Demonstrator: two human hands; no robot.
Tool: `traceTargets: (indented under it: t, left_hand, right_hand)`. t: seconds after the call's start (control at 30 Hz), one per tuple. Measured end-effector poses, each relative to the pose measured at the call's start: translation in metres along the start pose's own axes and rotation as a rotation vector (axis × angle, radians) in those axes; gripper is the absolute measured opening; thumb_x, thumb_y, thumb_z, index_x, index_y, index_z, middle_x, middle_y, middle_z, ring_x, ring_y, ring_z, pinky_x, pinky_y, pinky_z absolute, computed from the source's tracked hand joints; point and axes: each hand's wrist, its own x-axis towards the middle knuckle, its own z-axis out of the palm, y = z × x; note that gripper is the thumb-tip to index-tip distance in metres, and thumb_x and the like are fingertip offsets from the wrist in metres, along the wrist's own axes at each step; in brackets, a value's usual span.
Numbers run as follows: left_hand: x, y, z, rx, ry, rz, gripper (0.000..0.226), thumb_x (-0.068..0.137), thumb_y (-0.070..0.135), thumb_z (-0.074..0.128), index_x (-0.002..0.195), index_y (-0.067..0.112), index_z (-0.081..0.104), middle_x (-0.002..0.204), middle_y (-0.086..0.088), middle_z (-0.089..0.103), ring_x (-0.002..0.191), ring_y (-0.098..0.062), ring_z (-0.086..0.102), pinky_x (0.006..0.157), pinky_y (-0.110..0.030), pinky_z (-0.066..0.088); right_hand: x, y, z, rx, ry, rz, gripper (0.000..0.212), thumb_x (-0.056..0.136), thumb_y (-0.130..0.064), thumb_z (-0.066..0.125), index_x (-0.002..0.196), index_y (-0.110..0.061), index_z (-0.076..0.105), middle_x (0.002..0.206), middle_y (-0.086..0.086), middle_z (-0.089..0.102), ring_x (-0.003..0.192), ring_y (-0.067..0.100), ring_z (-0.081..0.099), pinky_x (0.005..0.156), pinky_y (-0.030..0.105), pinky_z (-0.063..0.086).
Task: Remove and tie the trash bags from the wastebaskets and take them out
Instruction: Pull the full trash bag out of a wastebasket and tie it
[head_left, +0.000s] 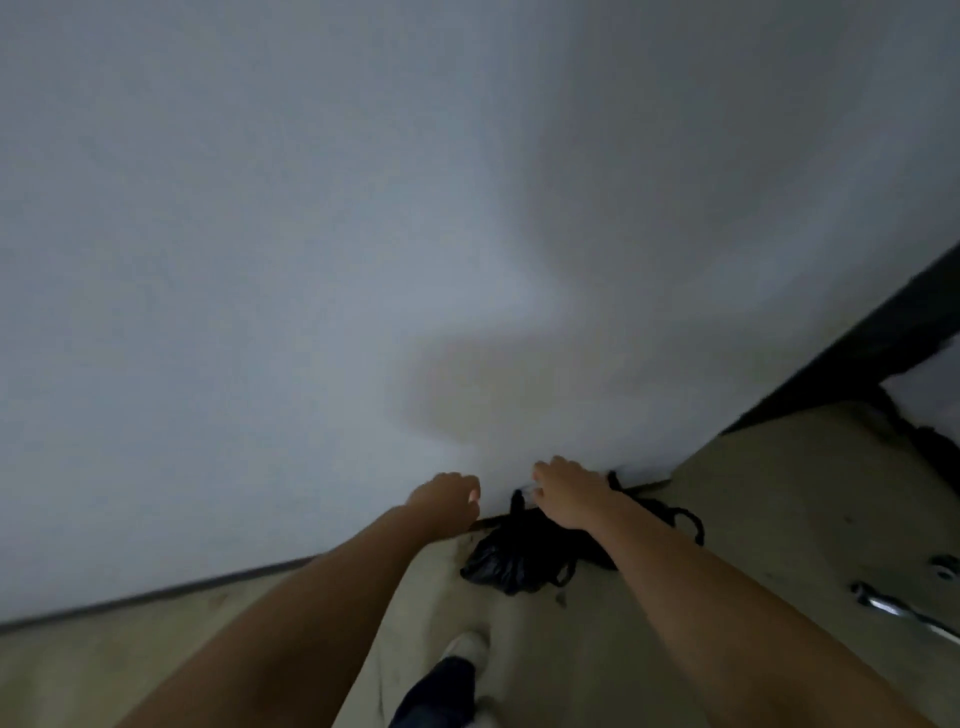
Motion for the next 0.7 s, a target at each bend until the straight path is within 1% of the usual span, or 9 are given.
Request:
traceTargets:
  t: [0.1,0.2,0.27,0.37,0.43,0.5,0.57,0.63,0.7]
  left_hand:
    - [-0.042,-0.03,0.013,-0.091,0.088,-0.128,0.034,0.094,0.021,0.042,0.125,0.012,0.053,0.129,-0.013,0.053,0.119,-0.028,0.05,0.1,-0.036,0.043]
    - [-0.092,-0.061,0.033,-0.168,0.185,-0.257,0.032,0.095,0.024,0.043,0.123,0.013,0.054,0.127,-0.012,0.055,0.116,-0.028,0.052,0.098,-0.039,0.045]
    - [-0.129,-0.084,0.049,-0.224,0.225,-0.36,0.032,0.094,0.023,0.042,0.121,0.01,0.055,0.125,-0.014,0.057,0.114,-0.03,0.054,0.098,-0.042,0.046]
    - [-0.199,-0.121,0.077,-0.343,0.309,-0.551,0.033,0.093,0.019,0.043,0.122,0.007,0.054,0.126,-0.015,0.057,0.116,-0.031,0.053,0.097,-0.038,0.045]
    - [-0.25,-0.143,0.102,-0.436,0.349,-0.674,0.034,0.094,0.02,0.043,0.124,0.008,0.054,0.128,-0.014,0.056,0.117,-0.03,0.053,0.096,-0.035,0.043]
    - [-0.3,-0.161,0.134,-0.533,0.376,-0.792,0.033,0.095,0.024,0.043,0.122,0.009,0.054,0.125,-0.012,0.058,0.113,-0.029,0.055,0.092,-0.035,0.044]
    - [-0.345,-0.17,0.165,-0.634,0.398,-0.893,0.032,0.095,0.029,0.044,0.118,0.01,0.056,0.122,-0.011,0.06,0.109,-0.028,0.057,0.091,-0.036,0.046]
    - [-0.383,-0.175,0.191,-0.721,0.415,-0.973,0.034,0.095,0.032,0.046,0.117,0.009,0.057,0.12,-0.012,0.06,0.108,-0.027,0.057,0.091,-0.035,0.046]
    - [-0.418,-0.179,0.217,-0.795,0.433,-1.037,0.037,0.096,0.035,0.045,0.118,0.008,0.056,0.122,-0.013,0.059,0.111,-0.028,0.056,0.09,-0.034,0.045]
  right_hand:
    - [-0.003,-0.039,0.009,-0.083,-0.042,-0.132,0.039,0.1,-0.029,0.029,0.132,-0.009,0.039,0.133,0.015,0.042,0.118,0.032,0.045,0.1,0.044,0.039]
    - [-0.002,-0.08,0.023,-0.175,-0.072,-0.27,0.039,0.099,-0.03,0.03,0.13,-0.009,0.041,0.133,0.015,0.043,0.118,0.031,0.045,0.099,0.042,0.039]
    - [-0.003,-0.114,0.035,-0.252,-0.105,-0.353,0.039,0.099,-0.031,0.03,0.129,-0.009,0.042,0.134,0.015,0.043,0.117,0.031,0.046,0.096,0.041,0.039]
    - [-0.014,-0.178,0.057,-0.361,-0.166,-0.49,0.04,0.099,-0.033,0.031,0.13,-0.01,0.042,0.135,0.015,0.042,0.118,0.032,0.046,0.097,0.042,0.04]
    - [-0.029,-0.226,0.076,-0.422,-0.196,-0.596,0.04,0.098,-0.032,0.03,0.131,-0.012,0.04,0.136,0.015,0.041,0.119,0.032,0.046,0.099,0.043,0.04]
    - [-0.051,-0.272,0.098,-0.473,-0.23,-0.708,0.04,0.097,-0.029,0.029,0.131,-0.012,0.04,0.137,0.016,0.041,0.12,0.033,0.046,0.1,0.044,0.039]
    - [-0.079,-0.312,0.122,-0.51,-0.286,-0.818,0.039,0.098,-0.027,0.03,0.13,-0.009,0.043,0.139,0.018,0.042,0.122,0.034,0.046,0.098,0.041,0.039]
    - [-0.108,-0.347,0.146,-0.536,-0.369,-0.909,0.041,0.099,-0.031,0.03,0.129,-0.006,0.044,0.138,0.019,0.044,0.121,0.034,0.047,0.092,0.036,0.038]
    - [-0.13,-0.379,0.174,-0.598,-0.419,-0.962,0.044,0.099,-0.037,0.029,0.125,-0.006,0.048,0.135,0.018,0.047,0.118,0.033,0.049,0.094,0.036,0.04]
